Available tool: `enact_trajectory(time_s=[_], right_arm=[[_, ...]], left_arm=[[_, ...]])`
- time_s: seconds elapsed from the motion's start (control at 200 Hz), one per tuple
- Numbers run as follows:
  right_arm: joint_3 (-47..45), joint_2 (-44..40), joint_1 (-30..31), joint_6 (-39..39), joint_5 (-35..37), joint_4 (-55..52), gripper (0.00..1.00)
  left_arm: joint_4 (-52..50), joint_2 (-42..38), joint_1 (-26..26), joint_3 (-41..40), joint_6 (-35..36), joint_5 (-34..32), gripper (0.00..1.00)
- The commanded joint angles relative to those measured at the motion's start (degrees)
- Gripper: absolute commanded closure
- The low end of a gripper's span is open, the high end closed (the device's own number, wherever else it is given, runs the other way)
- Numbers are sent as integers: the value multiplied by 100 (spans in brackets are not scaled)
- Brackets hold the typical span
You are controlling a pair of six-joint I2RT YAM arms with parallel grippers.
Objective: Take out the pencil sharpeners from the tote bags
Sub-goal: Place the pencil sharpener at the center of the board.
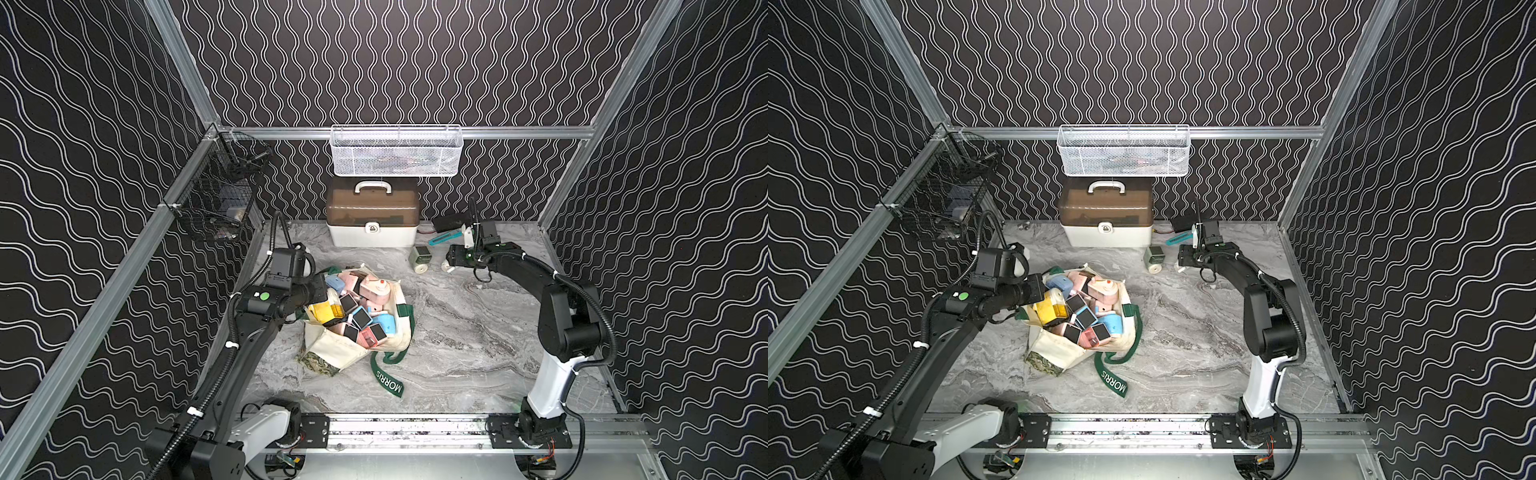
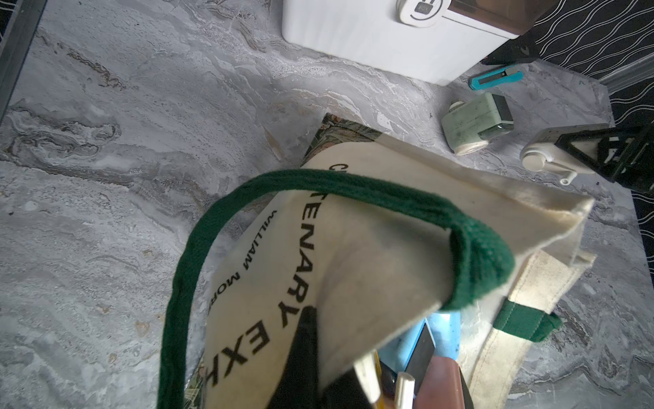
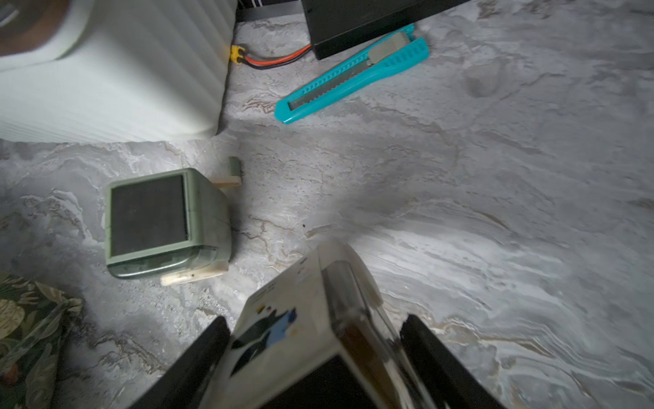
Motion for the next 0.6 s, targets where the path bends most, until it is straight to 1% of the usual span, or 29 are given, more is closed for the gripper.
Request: enact_trajectory(time_s=[0.0, 0.18, 0.385, 0.4, 0.44, 0.525, 0.595], right_arm=[[201, 165, -12, -303, -504, 257, 51], [577, 472, -21, -543, -558, -10, 50], [645, 528, -21, -696, -808, 32, 50], [674, 684, -20, -706, -805, 13, 50], [746, 781, -20, -738, -780, -29, 50], [857, 933, -25, -835, -812, -85, 49], [851, 1016, -20, -907, -1086, -26, 49]], left_arm=[[-191, -38, 15, 3, 82, 40, 100], [-195, -30, 12, 14, 73, 44, 100], [-173, -67, 15, -7, 57, 49, 100], [-169, -65, 13, -8, 61, 49, 100], [-187, -47, 3, 5, 48, 58, 100], [-185, -47, -38, -4, 11, -86, 100], [-235, -72, -137, 23, -9, -233, 100]])
